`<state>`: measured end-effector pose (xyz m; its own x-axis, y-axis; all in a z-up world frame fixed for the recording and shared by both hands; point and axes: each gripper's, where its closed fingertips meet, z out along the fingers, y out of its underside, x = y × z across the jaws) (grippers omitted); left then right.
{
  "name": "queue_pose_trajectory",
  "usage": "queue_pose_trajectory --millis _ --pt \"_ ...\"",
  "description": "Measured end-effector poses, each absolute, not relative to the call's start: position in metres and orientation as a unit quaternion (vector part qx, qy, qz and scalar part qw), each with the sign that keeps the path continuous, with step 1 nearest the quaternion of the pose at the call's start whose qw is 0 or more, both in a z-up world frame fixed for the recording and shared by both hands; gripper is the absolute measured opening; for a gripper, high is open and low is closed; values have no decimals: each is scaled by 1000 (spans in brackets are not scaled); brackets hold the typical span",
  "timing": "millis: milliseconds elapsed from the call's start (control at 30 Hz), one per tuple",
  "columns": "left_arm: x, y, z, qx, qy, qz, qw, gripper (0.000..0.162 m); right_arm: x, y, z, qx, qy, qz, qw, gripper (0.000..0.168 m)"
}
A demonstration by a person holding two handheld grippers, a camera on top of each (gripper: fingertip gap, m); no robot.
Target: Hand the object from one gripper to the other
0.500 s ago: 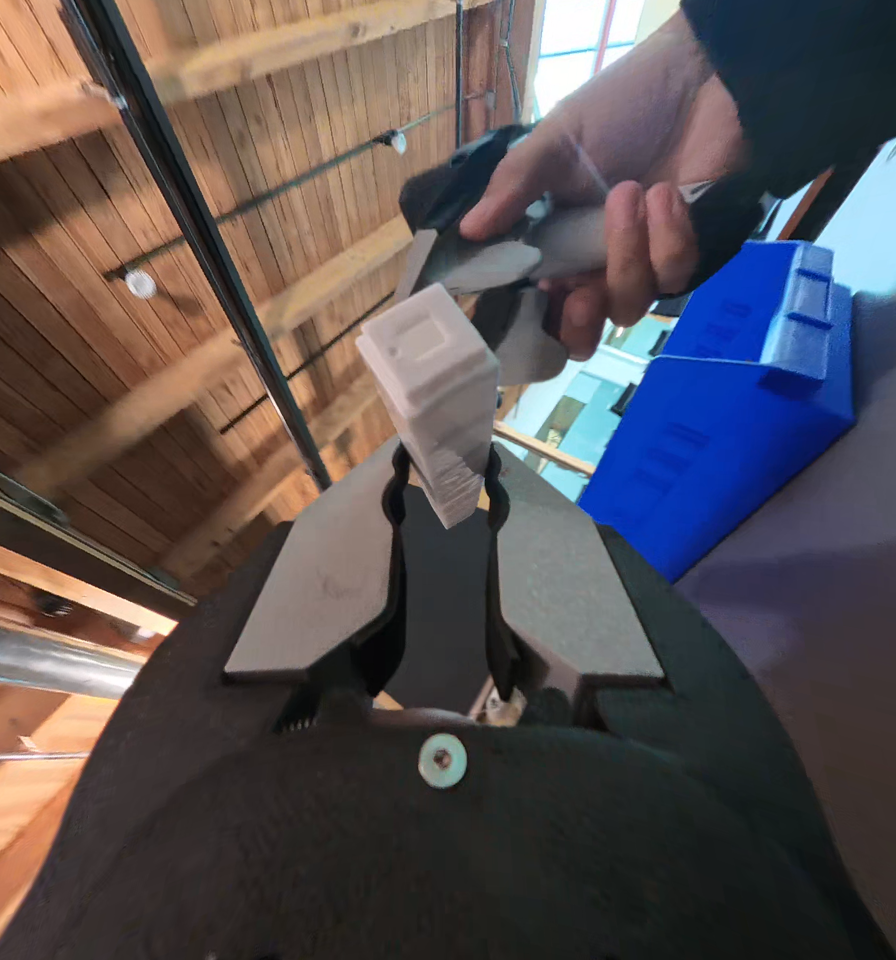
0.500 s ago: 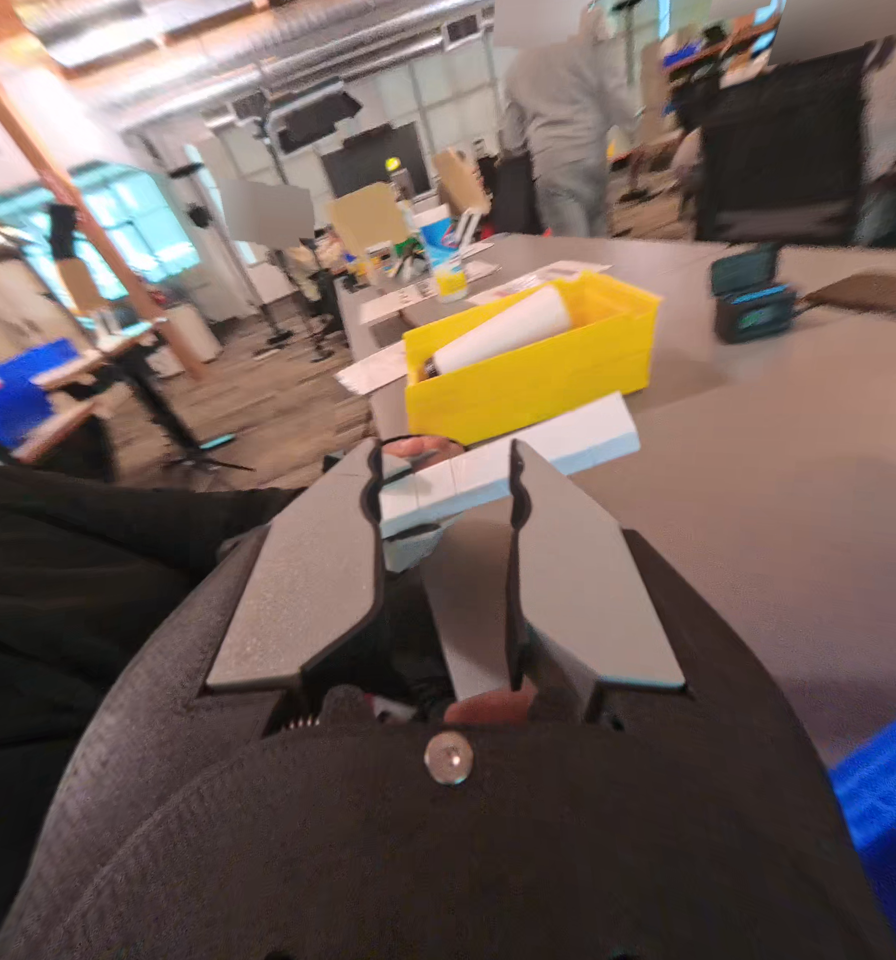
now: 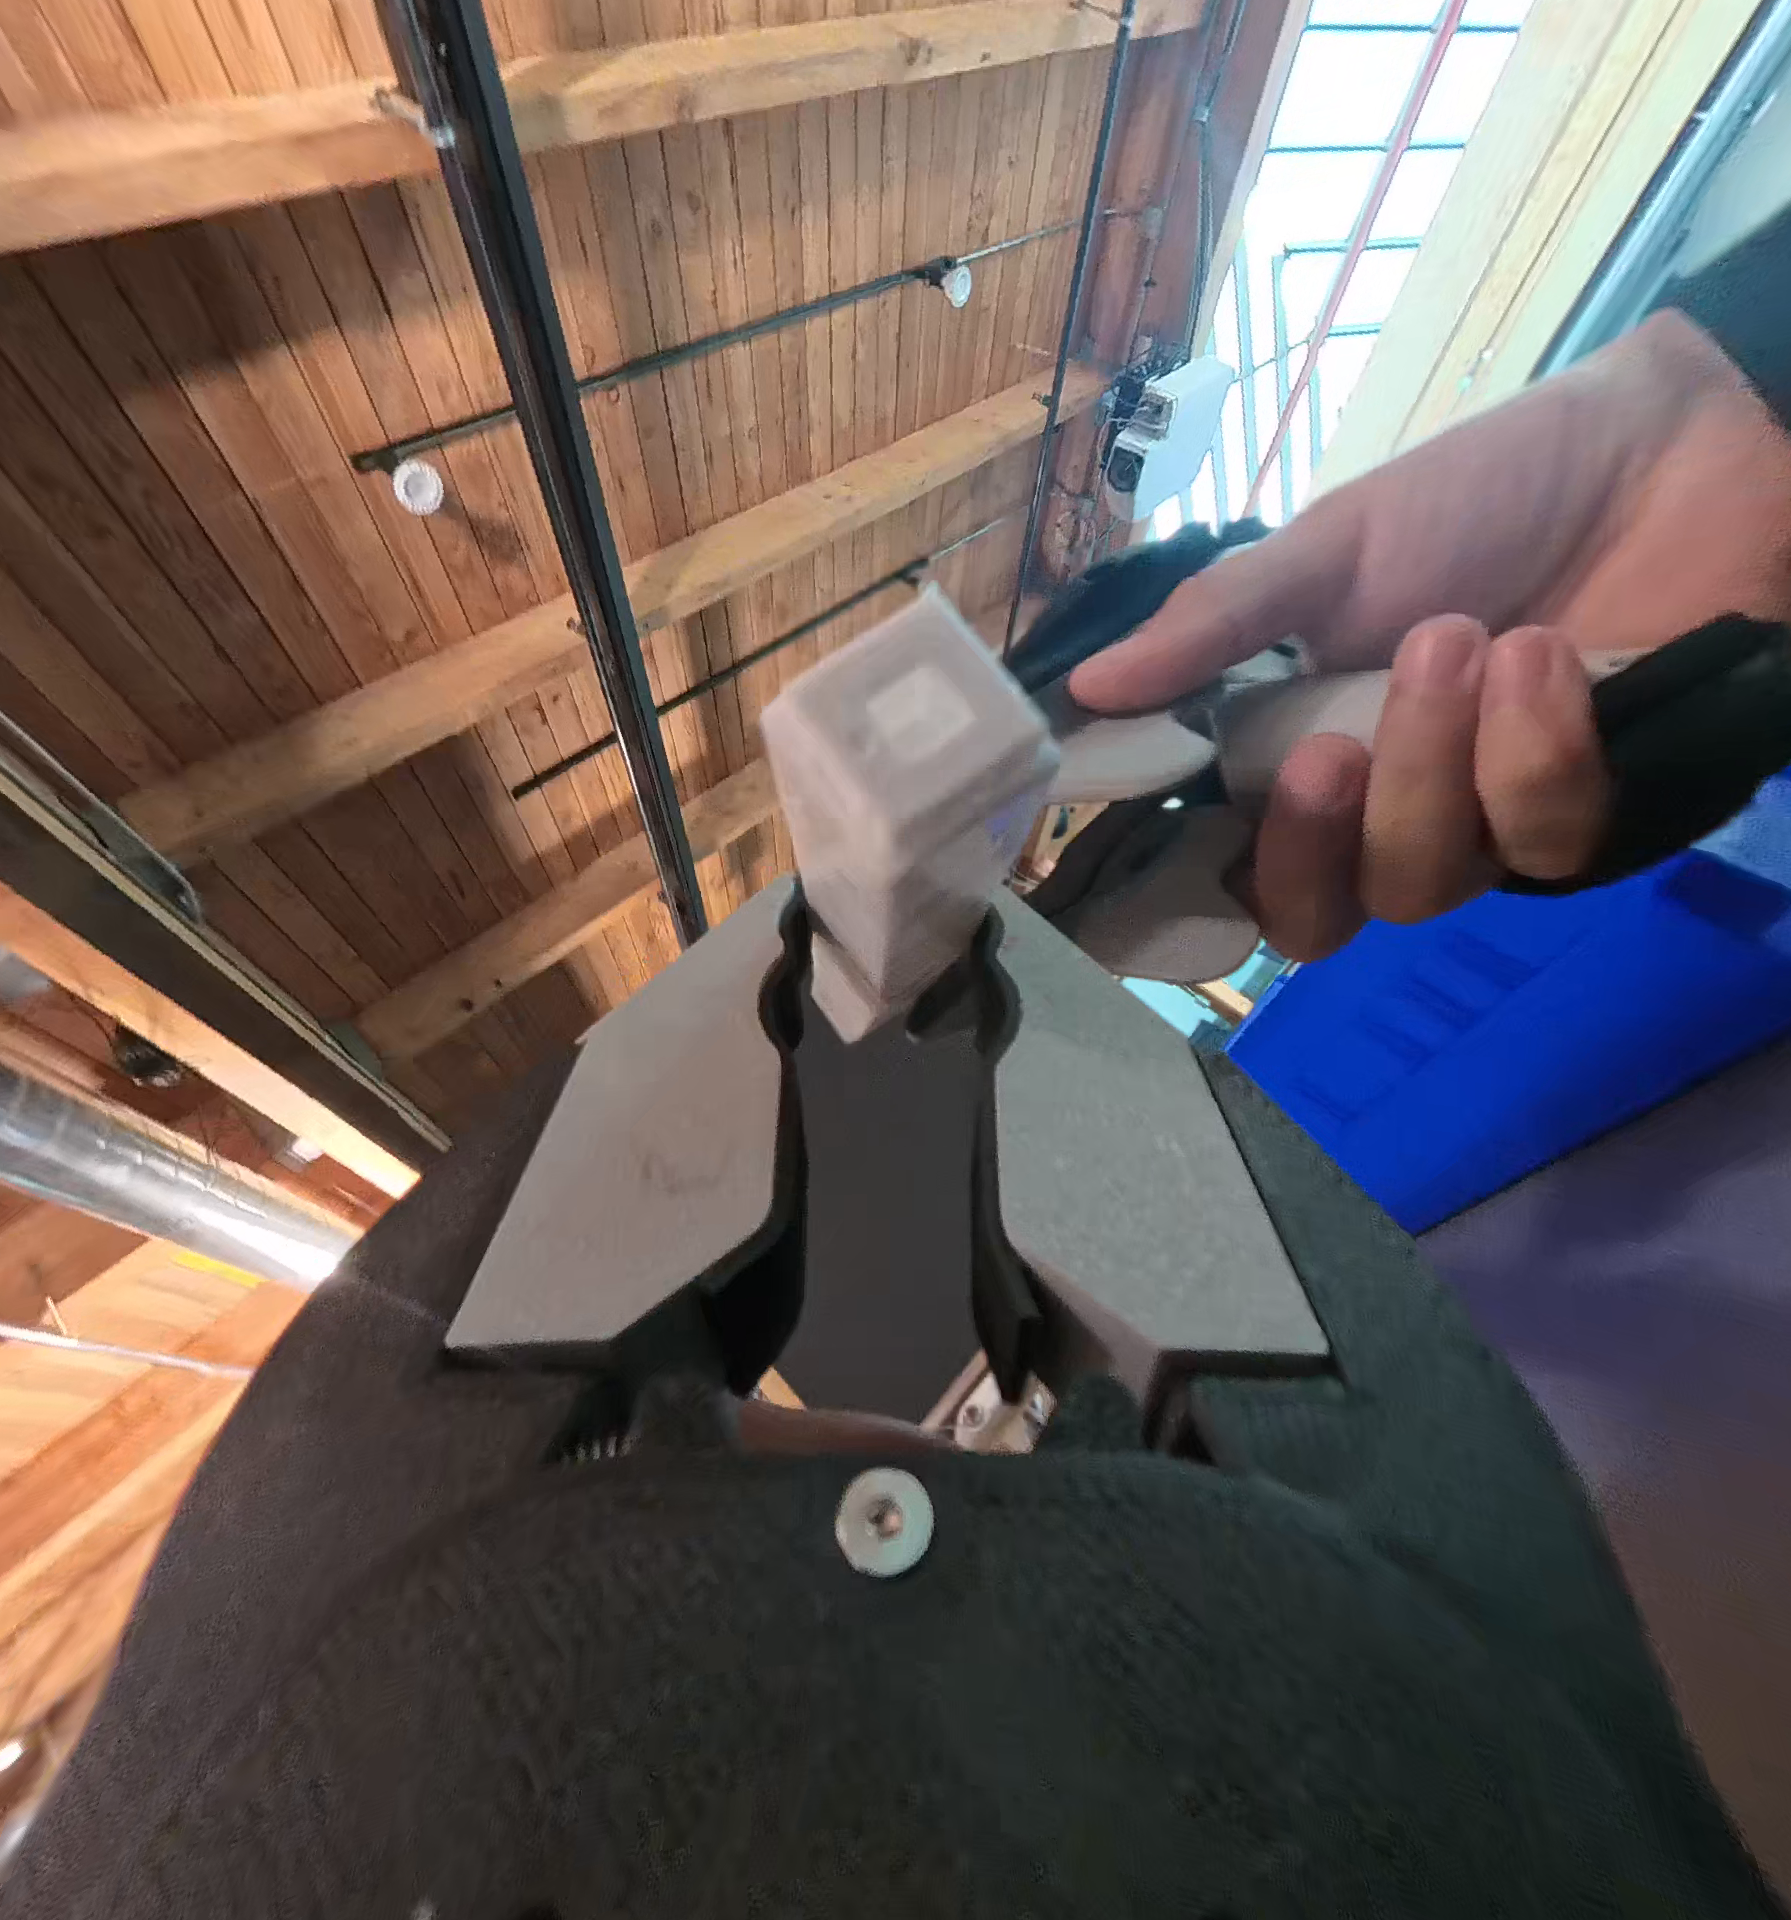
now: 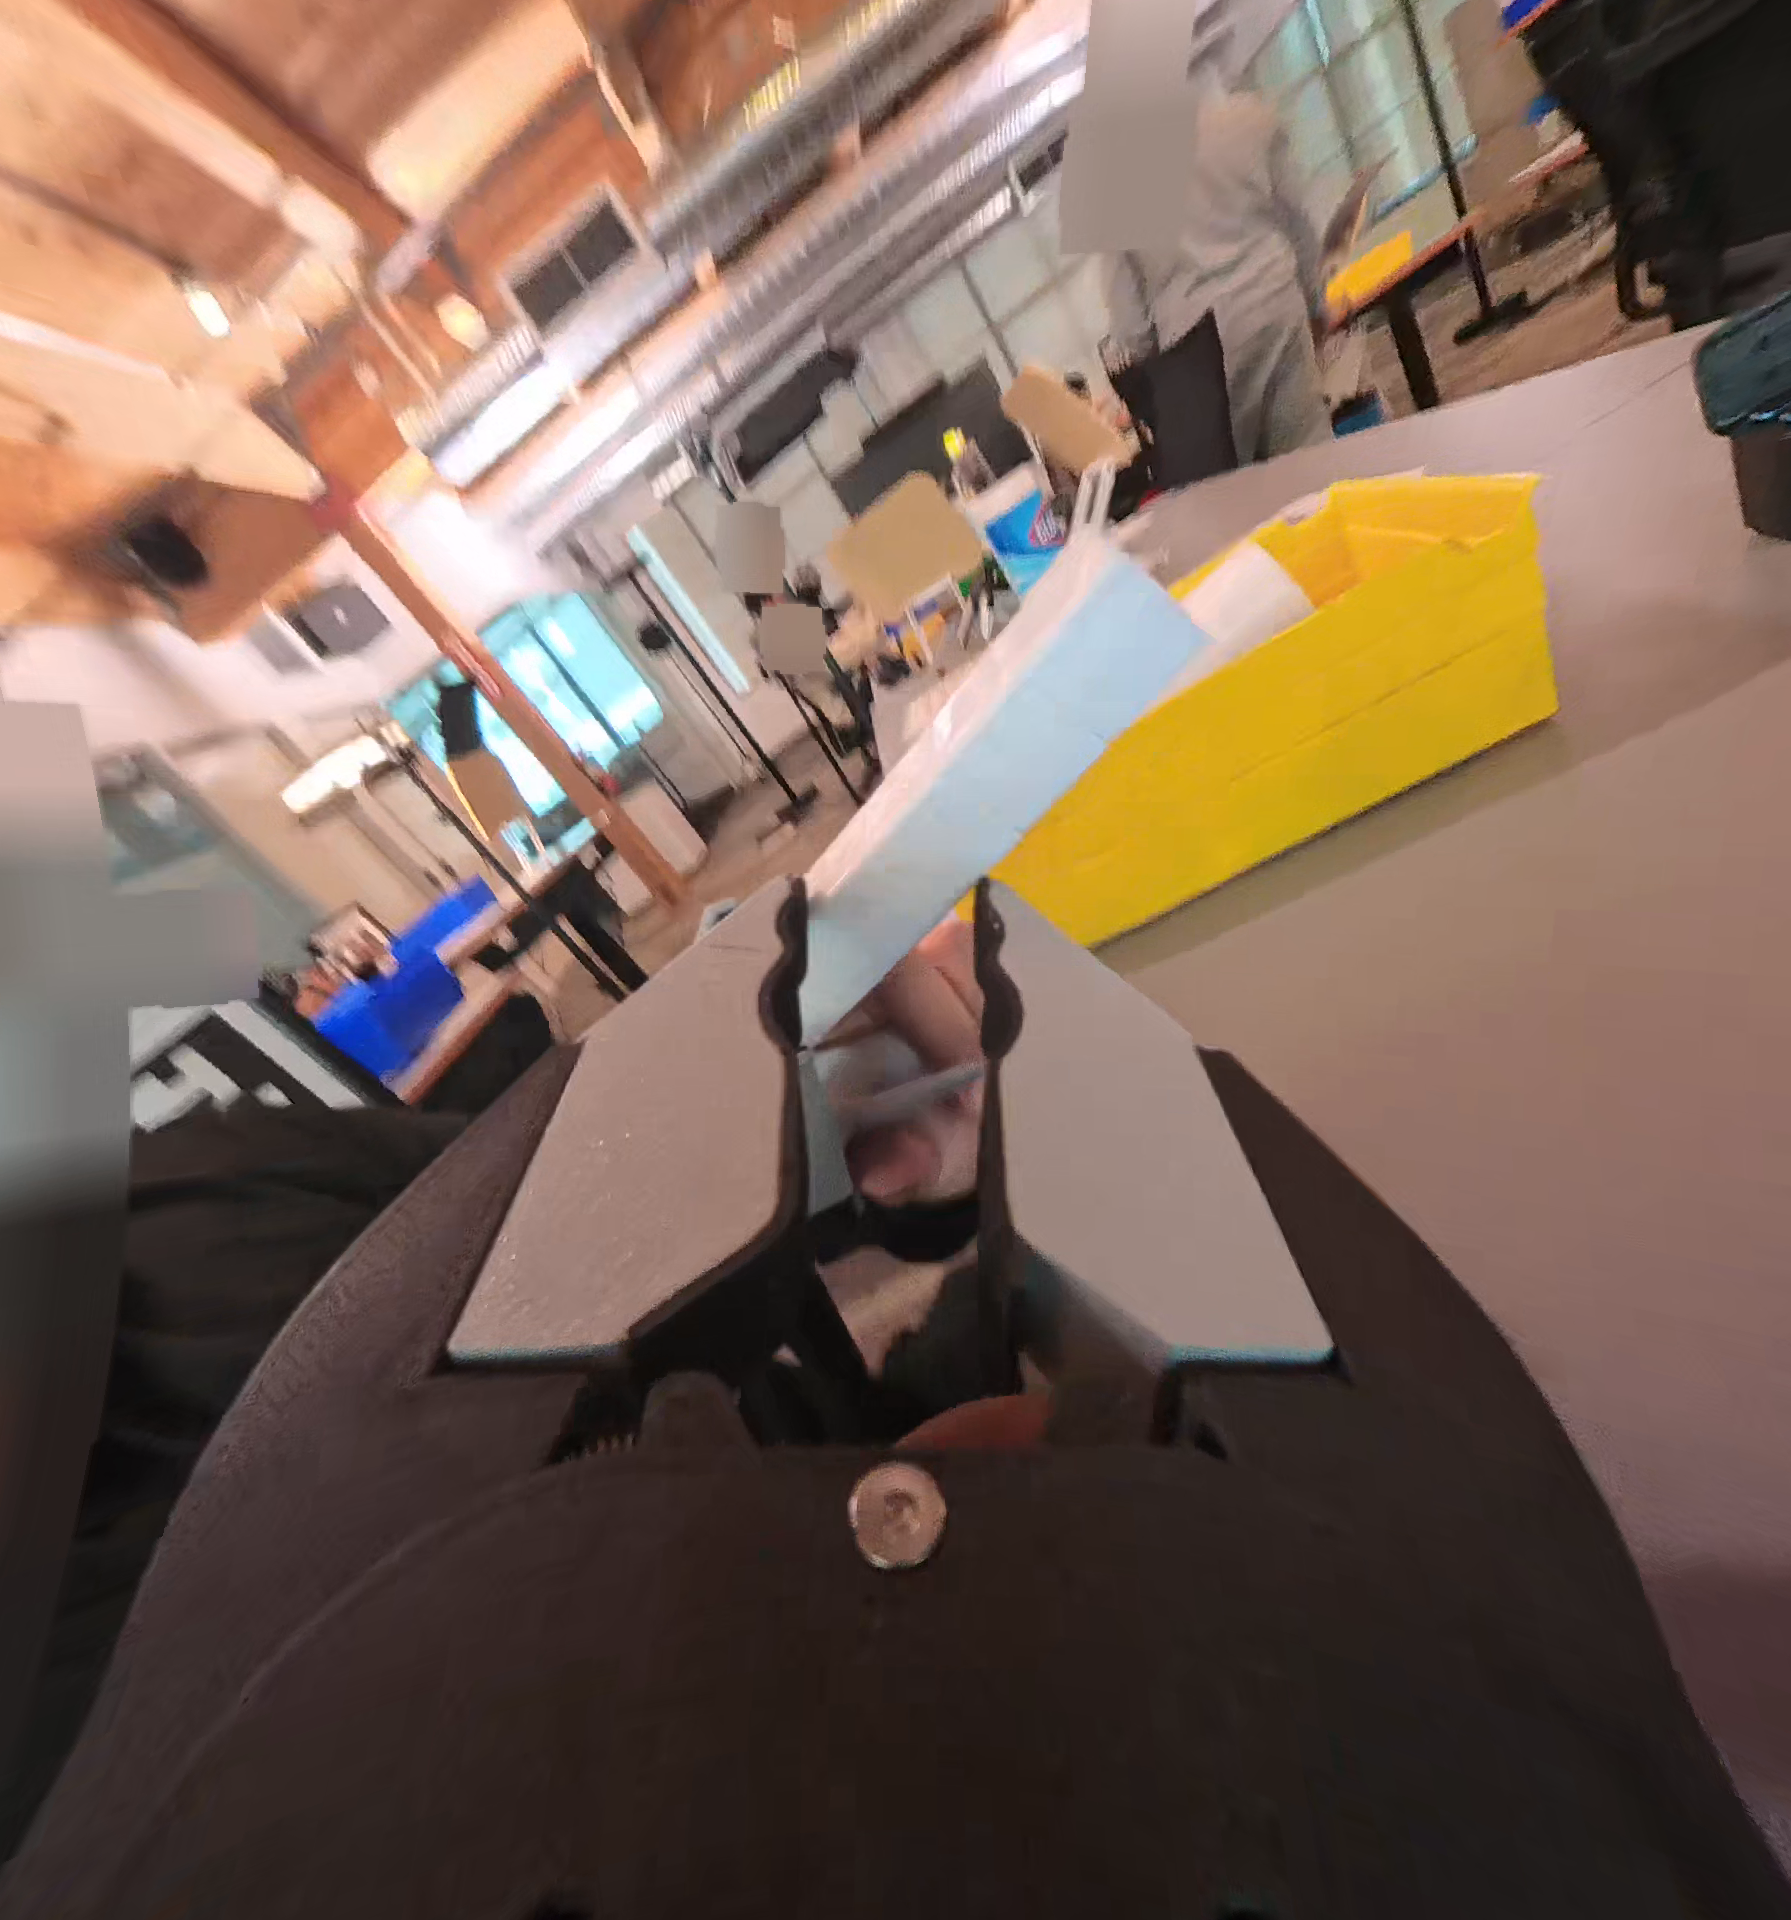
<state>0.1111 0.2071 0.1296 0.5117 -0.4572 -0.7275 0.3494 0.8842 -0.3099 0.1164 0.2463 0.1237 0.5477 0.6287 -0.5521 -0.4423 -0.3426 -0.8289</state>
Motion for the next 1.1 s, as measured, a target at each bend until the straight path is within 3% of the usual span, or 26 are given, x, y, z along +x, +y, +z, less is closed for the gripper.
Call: queue_pose_trajectory --millis 233,300,467,533,767,967,1100 --pt "115 223 131 -113 441 -286 843 29 128 252 131 -614 -17 547 570 20" --pt "116 227 131 -127 440 -294 839 30 133 250 137 -603 -22 533 593 0" --pt "124 232 126 -154 461 -296 822 20 135 247 140 -620 -36 482 617 0" --pt "123 232 127 -148 460 -296 824 20 131 251 132 -654 -46 441 613 11" --pt "115 214 129 -80 449 -261 851 20 133 250 126 -686 -47 398 607 26" --pt "104 195 132 -30 435 -257 863 20 109 246 124 -647 -52 530 546 36" --pt "102 198 135 -33 427 -251 868 20 110 255 107 -671 -42 521 525 39"
